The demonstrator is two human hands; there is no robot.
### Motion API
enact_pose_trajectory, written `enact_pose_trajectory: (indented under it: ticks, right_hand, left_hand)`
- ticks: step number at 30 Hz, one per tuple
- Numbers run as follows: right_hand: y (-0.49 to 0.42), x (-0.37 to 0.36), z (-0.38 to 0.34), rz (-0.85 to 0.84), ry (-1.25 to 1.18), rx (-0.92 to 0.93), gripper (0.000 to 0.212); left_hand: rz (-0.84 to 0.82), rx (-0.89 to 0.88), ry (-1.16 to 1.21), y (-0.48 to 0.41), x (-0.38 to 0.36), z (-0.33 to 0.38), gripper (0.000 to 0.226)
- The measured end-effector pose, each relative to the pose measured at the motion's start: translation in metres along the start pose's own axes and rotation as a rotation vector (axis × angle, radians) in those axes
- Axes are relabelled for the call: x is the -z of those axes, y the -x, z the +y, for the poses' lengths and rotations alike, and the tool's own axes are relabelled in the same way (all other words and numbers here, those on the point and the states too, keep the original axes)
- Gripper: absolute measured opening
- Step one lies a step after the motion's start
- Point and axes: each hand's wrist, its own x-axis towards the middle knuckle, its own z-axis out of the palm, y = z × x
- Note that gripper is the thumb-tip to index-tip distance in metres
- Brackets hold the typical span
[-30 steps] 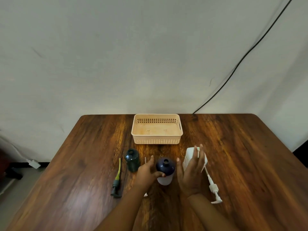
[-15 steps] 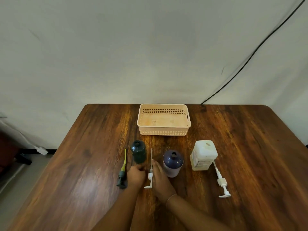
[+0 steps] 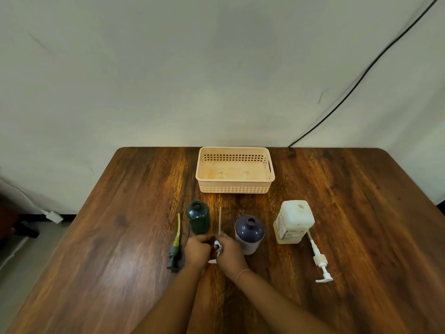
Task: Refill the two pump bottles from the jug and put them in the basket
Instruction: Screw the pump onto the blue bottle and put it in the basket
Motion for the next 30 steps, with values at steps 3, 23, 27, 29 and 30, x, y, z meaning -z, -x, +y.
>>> enact_pose_trajectory:
  ticks: [3, 23, 27, 29, 30]
  right_hand:
    - [-0.001, 0.018, -0.024, 0.001, -0.043, -0.020, 0.039]
    - [0.043, 0.200, -0.129, 0.016, -0.301, -0.068, 0.011]
    - [0.041, 0.198, -0.123, -0.006, -0.346, -0.147, 0.018]
    - [0.040, 0.196, -0.120, -0.016, -0.360, -0.164, 0.021]
    - [0.039, 0.194, -0.118, -0.021, -0.363, -0.173, 0.021]
  left_hand:
    - [-0.052, -0.035, 0.068, 0.004, 0.012, 0.026, 0.025]
    - [-0.414, -0.136, 0.132, 0.064, 0.012, 0.207, 0.011]
    - [-0.416, -0.106, 0.129, 0.063, 0.006, 0.202, 0.009]
    - [-0.404, -0.095, 0.131, 0.061, 0.004, 0.198, 0.008]
    - [-0.396, -0.090, 0.130, 0.059, 0.004, 0.196, 0.008]
